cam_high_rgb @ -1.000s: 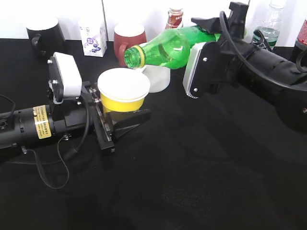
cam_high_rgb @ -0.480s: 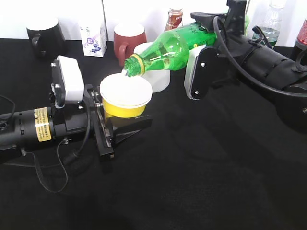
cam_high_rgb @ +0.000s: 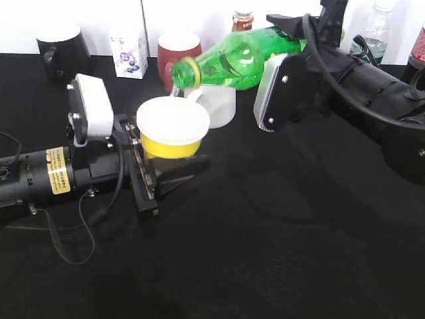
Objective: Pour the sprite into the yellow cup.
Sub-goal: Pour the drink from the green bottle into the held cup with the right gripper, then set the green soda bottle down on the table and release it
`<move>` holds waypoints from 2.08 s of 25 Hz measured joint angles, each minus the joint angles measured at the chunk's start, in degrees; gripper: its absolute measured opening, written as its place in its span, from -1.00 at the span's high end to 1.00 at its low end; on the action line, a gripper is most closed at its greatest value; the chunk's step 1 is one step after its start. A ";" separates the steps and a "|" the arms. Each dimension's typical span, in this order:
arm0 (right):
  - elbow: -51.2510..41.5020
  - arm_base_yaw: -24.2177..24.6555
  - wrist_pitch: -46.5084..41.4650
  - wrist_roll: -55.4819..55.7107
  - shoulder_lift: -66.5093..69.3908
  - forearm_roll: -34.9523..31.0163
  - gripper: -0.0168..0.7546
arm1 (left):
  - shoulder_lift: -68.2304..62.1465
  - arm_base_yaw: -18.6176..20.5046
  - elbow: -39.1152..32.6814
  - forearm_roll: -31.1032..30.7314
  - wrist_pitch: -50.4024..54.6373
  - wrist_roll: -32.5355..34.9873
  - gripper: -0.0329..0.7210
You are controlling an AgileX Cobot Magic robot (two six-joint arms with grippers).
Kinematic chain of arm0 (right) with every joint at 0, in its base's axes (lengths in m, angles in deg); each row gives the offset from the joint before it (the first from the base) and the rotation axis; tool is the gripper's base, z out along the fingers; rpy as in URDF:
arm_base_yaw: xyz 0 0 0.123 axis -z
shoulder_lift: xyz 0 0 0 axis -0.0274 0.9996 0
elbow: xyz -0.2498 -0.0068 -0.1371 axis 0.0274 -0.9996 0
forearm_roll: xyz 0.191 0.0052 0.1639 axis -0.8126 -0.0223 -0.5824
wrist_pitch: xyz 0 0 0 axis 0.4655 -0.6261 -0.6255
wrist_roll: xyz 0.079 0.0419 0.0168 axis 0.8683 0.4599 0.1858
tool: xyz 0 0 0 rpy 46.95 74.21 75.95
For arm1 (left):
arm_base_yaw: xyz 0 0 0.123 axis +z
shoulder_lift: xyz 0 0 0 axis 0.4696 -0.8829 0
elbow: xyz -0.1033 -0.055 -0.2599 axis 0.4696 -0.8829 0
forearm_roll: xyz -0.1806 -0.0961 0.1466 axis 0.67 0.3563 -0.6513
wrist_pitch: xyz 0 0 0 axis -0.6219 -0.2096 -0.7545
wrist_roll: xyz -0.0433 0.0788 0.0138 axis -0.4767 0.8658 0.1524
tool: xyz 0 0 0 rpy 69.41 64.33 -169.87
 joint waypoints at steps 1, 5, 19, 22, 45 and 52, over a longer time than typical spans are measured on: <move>0.00 0.00 0.00 2.35 0.00 -0.03 -0.23 | 0.00 0.00 0.00 0.72 0.00 0.00 -0.25; 0.00 0.00 0.06 19.06 0.00 -0.24 -0.23 | 0.00 0.00 0.00 2.90 0.00 0.00 -0.25; 0.00 0.00 0.12 81.46 0.00 -2.18 -0.23 | -0.90 0.94 0.10 39.04 -0.19 8.59 -0.25; 0.00 0.00 0.12 81.57 0.00 -2.18 -0.23 | -4.30 6.46 2.37 41.02 -0.14 9.01 -0.25; 0.00 0.00 0.18 81.57 0.00 -2.22 -0.23 | -24.62 17.01 26.28 34.21 0.90 9.07 -0.25; 0.00 0.00 0.23 81.57 0.00 -2.22 -0.23 | -26.62 17.01 26.34 34.29 1.62 9.07 -0.25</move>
